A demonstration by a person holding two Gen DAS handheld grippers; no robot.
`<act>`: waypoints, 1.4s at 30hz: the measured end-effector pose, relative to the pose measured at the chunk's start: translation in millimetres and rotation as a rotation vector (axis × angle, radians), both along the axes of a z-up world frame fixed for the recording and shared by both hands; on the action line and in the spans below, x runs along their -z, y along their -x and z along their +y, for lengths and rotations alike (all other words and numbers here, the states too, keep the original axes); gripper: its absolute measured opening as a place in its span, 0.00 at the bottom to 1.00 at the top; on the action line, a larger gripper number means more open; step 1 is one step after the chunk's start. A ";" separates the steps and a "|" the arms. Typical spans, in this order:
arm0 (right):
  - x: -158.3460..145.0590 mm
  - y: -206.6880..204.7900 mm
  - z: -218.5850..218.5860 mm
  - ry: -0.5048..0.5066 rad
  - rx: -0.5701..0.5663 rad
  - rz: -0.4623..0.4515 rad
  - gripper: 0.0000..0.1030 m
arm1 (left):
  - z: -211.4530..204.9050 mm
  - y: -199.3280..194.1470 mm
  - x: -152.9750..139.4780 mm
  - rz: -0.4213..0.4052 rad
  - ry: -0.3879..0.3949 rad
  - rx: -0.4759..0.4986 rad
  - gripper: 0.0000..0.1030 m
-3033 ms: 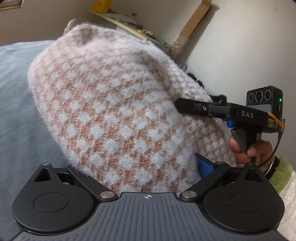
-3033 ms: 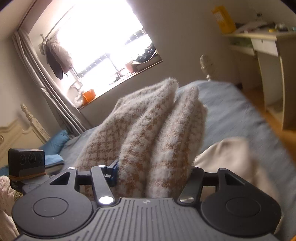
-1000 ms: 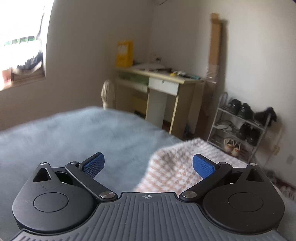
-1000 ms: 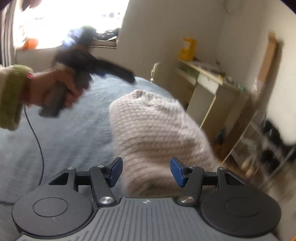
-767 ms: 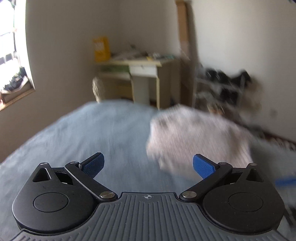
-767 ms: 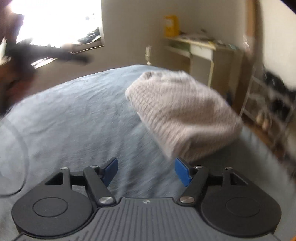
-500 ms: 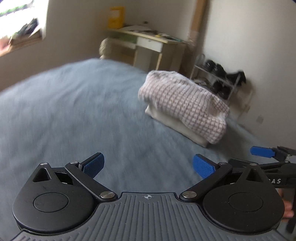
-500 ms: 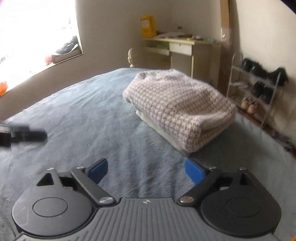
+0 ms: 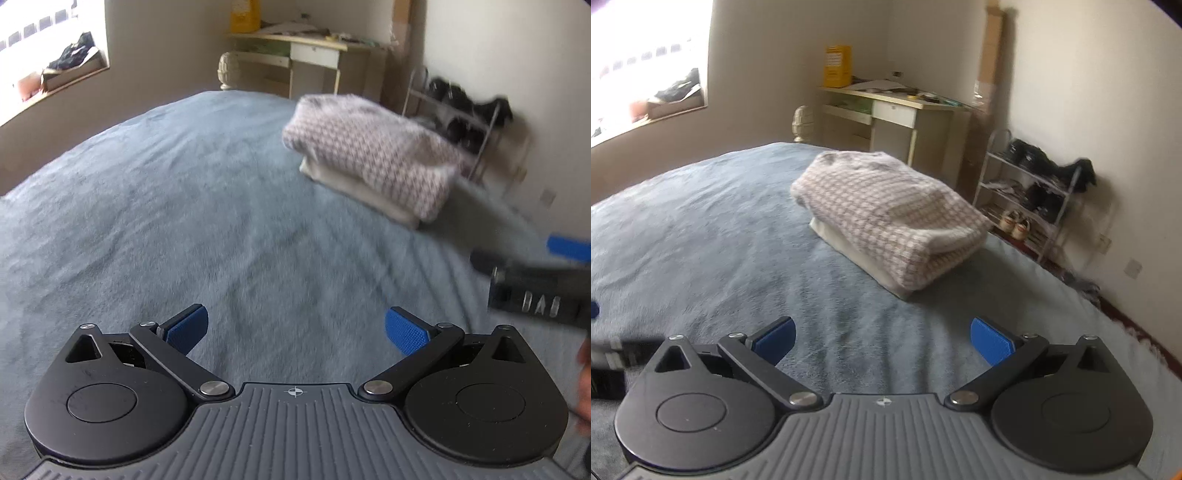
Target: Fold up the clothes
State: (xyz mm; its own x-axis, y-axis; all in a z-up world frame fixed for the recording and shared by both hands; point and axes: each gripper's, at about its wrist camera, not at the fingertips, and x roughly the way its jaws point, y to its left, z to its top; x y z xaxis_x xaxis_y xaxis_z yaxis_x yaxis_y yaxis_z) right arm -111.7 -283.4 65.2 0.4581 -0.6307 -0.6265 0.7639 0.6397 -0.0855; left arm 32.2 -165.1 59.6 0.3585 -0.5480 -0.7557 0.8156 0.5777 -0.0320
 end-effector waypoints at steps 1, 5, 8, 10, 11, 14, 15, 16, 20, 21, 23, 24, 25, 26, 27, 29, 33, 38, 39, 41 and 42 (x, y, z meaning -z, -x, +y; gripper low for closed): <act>-0.5 2.7 -1.4 -0.004 0.021 0.002 1.00 | -1.9 3.1 1.6 -0.003 -0.014 0.004 1.00; -0.7 9.4 -7.4 -0.039 0.067 0.017 1.00 | -5.3 11.9 1.5 -0.016 -0.024 0.003 1.00; -1.0 12.9 -9.9 -0.051 0.081 0.019 1.00 | -5.6 16.0 -2.9 -0.041 -0.002 -0.017 1.00; -0.7 14.0 -9.8 -0.050 0.083 0.024 1.00 | -6.9 17.1 -4.8 -0.042 0.003 -0.029 1.00; -0.6 14.6 -9.7 -0.050 0.084 0.027 1.00 | -7.6 17.6 -5.5 -0.041 0.002 -0.036 1.00; -0.2 16.4 -9.6 -0.048 0.086 0.034 1.00 | -9.6 20.4 -7.3 -0.041 0.001 -0.042 0.99; -0.1 16.9 -9.5 -0.048 0.087 0.037 1.00 | -10.0 21.5 -8.1 -0.040 0.002 -0.040 0.98; 0.0 17.5 -9.5 -0.048 0.088 0.039 1.00 | -10.5 22.6 -8.9 -0.040 0.003 -0.038 0.98; 0.3 20.0 -9.5 -0.050 0.089 0.047 1.00 | -11.7 29.0 -12.3 -0.056 0.009 -0.022 0.98; 0.1 20.5 -9.4 -0.051 0.089 0.047 1.00 | -11.8 30.6 -13.0 -0.061 0.010 -0.018 0.98; -0.5 21.4 -8.7 -0.051 0.090 0.048 1.00 | -11.5 32.6 -14.4 -0.063 0.015 -0.013 0.98; -0.9 21.9 -8.3 -0.050 0.091 0.048 1.00 | -11.3 33.2 -15.1 -0.062 0.018 -0.012 0.98; -1.4 22.4 -8.0 -0.048 0.092 0.049 1.00 | -10.9 33.5 -15.7 -0.061 0.020 -0.013 0.98; -2.0 23.0 -7.8 -0.046 0.094 0.049 1.00 | -10.5 33.7 -16.3 -0.061 0.022 -0.013 0.98; -2.6 23.6 -7.3 -0.044 0.096 0.048 1.00 | -10.2 34.0 -16.7 -0.061 0.024 -0.014 0.98; -3.8 25.0 -6.6 -0.039 0.101 0.047 1.00 | -9.4 35.2 -17.8 -0.063 0.029 -0.015 0.98; -5.3 27.4 -5.7 -0.034 0.110 0.047 1.00 | -8.2 38.0 -20.7 -0.071 0.039 -0.010 0.98; -7.4 29.0 -3.4 -0.022 0.111 0.045 1.00 | -7.3 38.5 -22.0 -0.071 0.039 -0.012 0.98; -7.8 29.3 -3.1 -0.019 0.111 0.045 1.00 | -7.5 38.5 -22.1 -0.069 0.038 -0.013 0.98; -8.6 30.1 -3.0 -0.017 0.111 0.043 1.00 | -8.0 38.7 -22.3 -0.065 0.036 -0.013 0.98; -9.0 30.3 -3.0 -0.017 0.111 0.042 1.00 | -8.3 39.4 -22.4 -0.065 0.035 -0.013 0.98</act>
State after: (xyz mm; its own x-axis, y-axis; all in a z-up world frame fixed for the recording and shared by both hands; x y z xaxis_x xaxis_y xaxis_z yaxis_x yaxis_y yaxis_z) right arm -142.1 -286.4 74.2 0.3596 -0.6651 -0.6544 0.8258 0.5534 -0.1086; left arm -7.2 -173.4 82.0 0.4138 -0.5684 -0.7111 0.8089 0.5879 0.0007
